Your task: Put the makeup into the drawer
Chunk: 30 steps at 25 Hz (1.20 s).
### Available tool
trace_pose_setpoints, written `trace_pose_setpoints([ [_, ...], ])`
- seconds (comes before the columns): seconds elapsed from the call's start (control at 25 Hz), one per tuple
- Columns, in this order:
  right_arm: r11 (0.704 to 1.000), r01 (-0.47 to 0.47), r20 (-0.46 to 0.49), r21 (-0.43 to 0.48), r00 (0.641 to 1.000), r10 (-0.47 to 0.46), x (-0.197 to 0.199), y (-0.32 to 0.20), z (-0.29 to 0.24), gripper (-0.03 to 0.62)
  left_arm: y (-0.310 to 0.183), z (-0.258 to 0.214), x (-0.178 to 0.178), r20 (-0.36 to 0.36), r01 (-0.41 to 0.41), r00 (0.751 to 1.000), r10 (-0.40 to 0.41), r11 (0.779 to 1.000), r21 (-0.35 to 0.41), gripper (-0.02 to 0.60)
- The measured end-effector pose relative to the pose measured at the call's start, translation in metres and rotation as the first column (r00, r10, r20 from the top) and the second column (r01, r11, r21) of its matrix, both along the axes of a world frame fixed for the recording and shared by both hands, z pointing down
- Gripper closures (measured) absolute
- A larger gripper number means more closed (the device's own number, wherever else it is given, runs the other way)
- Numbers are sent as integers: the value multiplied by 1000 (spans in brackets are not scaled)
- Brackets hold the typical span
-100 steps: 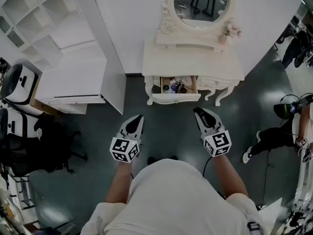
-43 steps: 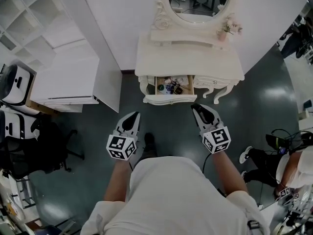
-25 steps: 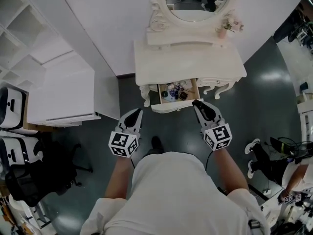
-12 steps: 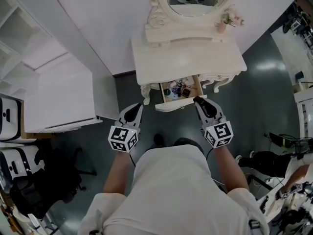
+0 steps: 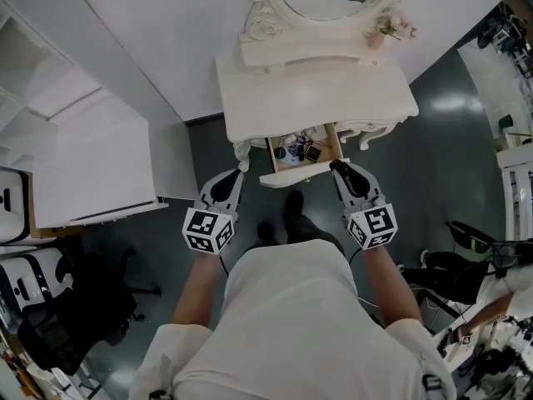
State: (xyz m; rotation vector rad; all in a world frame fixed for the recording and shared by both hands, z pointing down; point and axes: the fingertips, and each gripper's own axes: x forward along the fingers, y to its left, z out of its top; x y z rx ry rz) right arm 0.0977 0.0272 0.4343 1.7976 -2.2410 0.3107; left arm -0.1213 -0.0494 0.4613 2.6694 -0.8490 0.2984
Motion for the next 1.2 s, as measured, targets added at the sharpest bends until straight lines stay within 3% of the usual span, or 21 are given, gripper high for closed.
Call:
trace_pose_setpoints([
  [0.28,1000,16,21,-20,1000,-15,22,-35,13,502,-29,3,22,13,19,1000,-19,1000,-8,563],
  [0.76,987,132,18,-92,991,-131,67,-112,42,502,-80,23,59,76,92,993,-89,995,-43,563],
  [0.96,969,208,14,-134,978,-208,80,-137,60,502,-91,38,69,118,142,984,-134,988,-56,563],
  [1.2,926,319,21,-200,947,-321,87,-157,93,503,-97,51,85,146,198,972,-184,977,-84,563],
])
